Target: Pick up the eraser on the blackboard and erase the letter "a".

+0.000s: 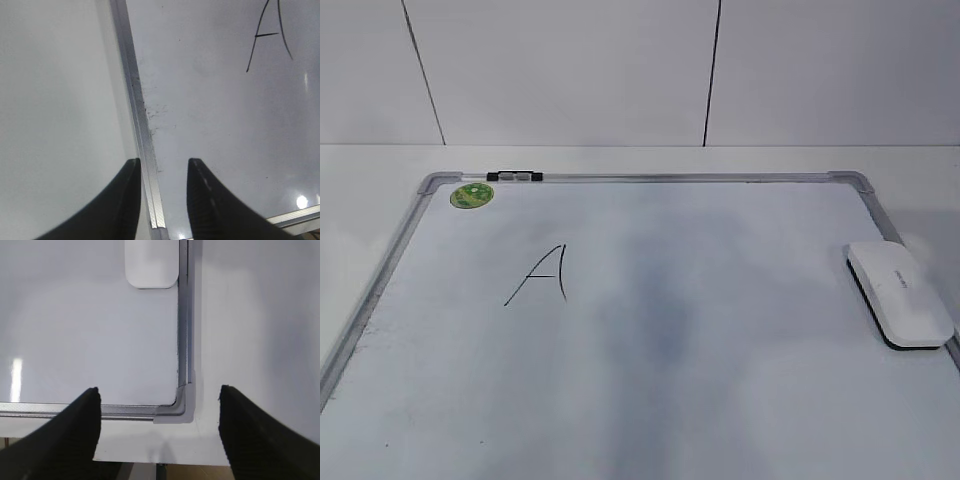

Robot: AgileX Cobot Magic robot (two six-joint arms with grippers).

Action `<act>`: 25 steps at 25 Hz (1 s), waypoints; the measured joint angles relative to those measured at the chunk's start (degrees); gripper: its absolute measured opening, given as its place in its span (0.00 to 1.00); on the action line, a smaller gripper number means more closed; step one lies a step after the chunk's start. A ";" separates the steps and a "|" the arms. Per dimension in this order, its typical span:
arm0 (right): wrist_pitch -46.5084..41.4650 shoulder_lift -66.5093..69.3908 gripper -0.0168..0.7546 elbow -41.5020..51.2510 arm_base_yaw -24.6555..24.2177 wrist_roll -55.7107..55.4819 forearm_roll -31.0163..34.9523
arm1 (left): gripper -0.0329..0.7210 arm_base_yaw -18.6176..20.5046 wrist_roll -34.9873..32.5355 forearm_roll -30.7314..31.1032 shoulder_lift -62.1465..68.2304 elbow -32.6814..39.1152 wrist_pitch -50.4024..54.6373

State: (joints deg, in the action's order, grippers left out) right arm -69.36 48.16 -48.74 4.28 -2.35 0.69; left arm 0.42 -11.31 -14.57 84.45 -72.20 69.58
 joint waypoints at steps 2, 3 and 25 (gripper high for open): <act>-0.11 -2.13 0.77 1.00 0.00 0.00 0.00 | 0.36 0.00 0.58 0.00 -3.95 1.23 0.13; -0.22 -3.05 0.77 1.28 0.00 0.00 0.03 | 0.36 0.00 0.73 0.00 -6.19 2.10 0.36; -2.37 -17.29 0.77 7.89 0.00 0.00 -0.69 | 0.35 0.00 3.18 -0.10 -58.52 28.74 2.60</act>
State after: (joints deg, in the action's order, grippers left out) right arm -71.73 30.87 -40.85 4.28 -2.35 0.00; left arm 0.42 -8.13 -14.67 25.93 -43.46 72.18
